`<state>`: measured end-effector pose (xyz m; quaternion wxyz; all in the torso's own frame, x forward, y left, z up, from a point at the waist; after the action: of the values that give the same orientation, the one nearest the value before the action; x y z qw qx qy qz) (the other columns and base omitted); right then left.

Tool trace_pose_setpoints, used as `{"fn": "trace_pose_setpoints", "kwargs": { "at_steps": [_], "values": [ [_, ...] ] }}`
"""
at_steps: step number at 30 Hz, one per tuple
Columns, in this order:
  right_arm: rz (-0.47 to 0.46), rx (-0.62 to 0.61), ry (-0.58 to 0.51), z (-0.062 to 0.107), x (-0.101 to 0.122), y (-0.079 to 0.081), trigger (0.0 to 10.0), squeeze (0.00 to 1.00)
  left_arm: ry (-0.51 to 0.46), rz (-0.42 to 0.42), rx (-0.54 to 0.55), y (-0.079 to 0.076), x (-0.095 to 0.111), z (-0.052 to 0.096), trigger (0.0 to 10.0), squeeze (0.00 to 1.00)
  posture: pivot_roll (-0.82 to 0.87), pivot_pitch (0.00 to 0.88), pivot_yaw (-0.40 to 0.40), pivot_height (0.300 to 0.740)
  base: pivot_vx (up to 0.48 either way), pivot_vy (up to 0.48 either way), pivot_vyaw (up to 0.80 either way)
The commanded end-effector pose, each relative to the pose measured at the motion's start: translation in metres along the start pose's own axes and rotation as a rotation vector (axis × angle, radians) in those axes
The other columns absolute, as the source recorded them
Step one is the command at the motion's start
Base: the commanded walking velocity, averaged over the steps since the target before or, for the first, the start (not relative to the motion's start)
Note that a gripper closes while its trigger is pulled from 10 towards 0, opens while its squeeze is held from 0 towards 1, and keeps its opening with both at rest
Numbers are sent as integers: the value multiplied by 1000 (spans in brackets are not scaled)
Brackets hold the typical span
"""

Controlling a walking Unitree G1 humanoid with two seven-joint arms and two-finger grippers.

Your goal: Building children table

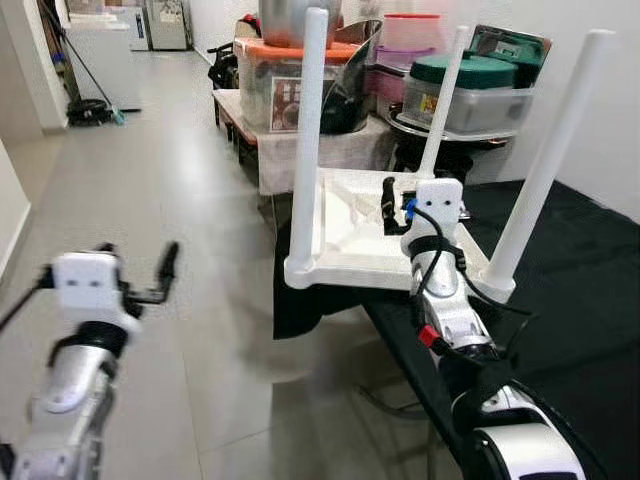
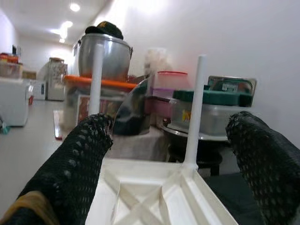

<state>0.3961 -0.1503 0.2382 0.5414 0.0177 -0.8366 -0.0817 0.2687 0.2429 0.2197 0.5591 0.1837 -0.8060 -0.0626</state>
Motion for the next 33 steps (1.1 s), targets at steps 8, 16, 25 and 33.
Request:
{"fn": "trace_pose_setpoints", "kwargs": {
  "at_steps": [8,16,25,33],
  "values": [
    [-13,-13,8,1,1,1,10000,0,-11,12,-59,-14,2,0,10000,0,144,0,-89,740,438,0,0],
    [-13,-15,4,2,3,-1,10000,0,-8,33,-85,-20,2,0,10000,0,142,0,-88,740,397,0,0],
    [-21,34,34,11,-3,4,10000,0,5,33,-107,-26,-1,2,10000,0,137,0,-87,740,0,0,0],
    [24,149,245,18,-32,13,10000,0,8,34,-124,-27,-2,2,10000,0,133,0,-86,740,0,0,0]
  ]
}}
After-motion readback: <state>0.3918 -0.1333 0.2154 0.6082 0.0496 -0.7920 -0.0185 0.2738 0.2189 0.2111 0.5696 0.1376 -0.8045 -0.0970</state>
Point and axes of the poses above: a point about 5 cm out from each wrist's last joint towards the gripper, its own z axis pointing back from the gripper into the wrist, its own x axis along the axis of the wrist's last joint, y = z × x, the point moved 1 cm from there along -z, pointing out of the wrist towards the gripper, and after that the axes turned 15 degrees about -z, right-handed, at the moved point
